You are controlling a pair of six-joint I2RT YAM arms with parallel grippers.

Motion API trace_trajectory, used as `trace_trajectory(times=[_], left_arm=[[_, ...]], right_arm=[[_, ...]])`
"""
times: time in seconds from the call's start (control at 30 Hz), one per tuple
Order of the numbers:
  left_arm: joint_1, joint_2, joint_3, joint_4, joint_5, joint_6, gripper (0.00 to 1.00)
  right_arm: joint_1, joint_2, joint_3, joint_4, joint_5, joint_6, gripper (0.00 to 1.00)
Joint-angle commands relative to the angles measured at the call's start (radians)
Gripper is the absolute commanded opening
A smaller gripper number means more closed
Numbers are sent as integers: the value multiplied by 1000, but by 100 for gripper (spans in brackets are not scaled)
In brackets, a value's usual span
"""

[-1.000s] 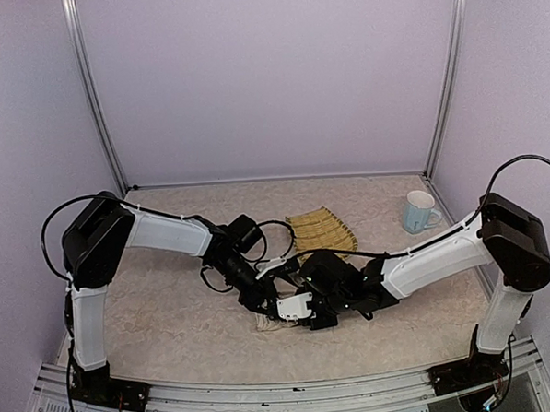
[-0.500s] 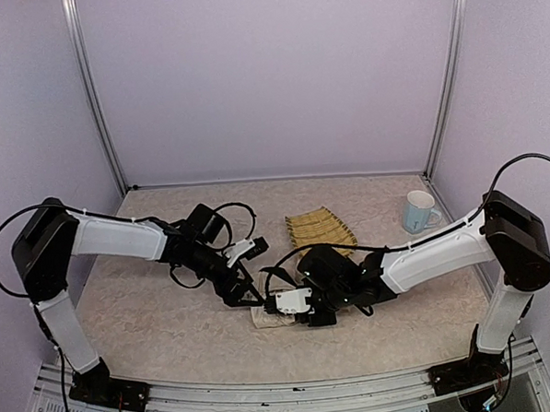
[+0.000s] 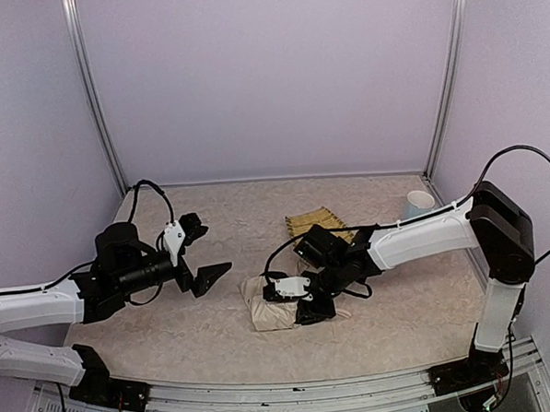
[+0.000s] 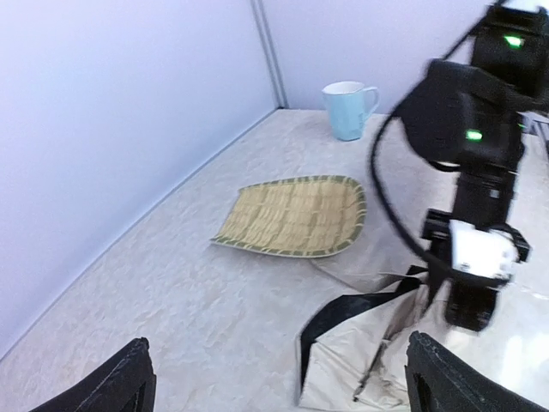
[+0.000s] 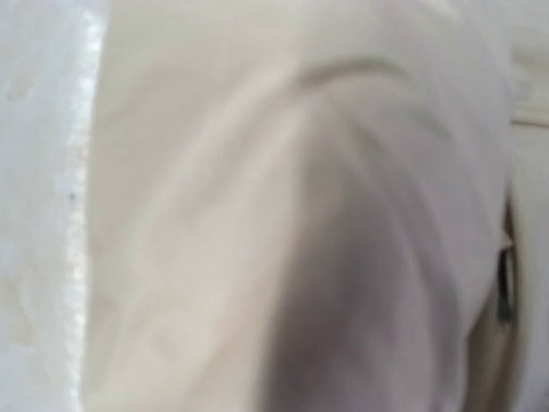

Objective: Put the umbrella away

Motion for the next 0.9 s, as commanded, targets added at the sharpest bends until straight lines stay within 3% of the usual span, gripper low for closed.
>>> trace_trajectory(times=[0.0, 0.27, 0.63, 0.87], left_arm=[[-96, 12, -24, 56, 90, 154, 99], [-257, 260, 146, -231, -36, 343, 94], [-309, 642, 393, -374, -106, 435, 86], [-308, 791, 501, -541, -128, 405, 58]], right_arm=[[-72, 132, 17, -285, -253, 71, 18], [-161, 268, 70, -369, -400, 84, 17], [-190, 347, 137, -380, -412, 67, 19], [-203, 295, 139, -321, -408, 87, 31]])
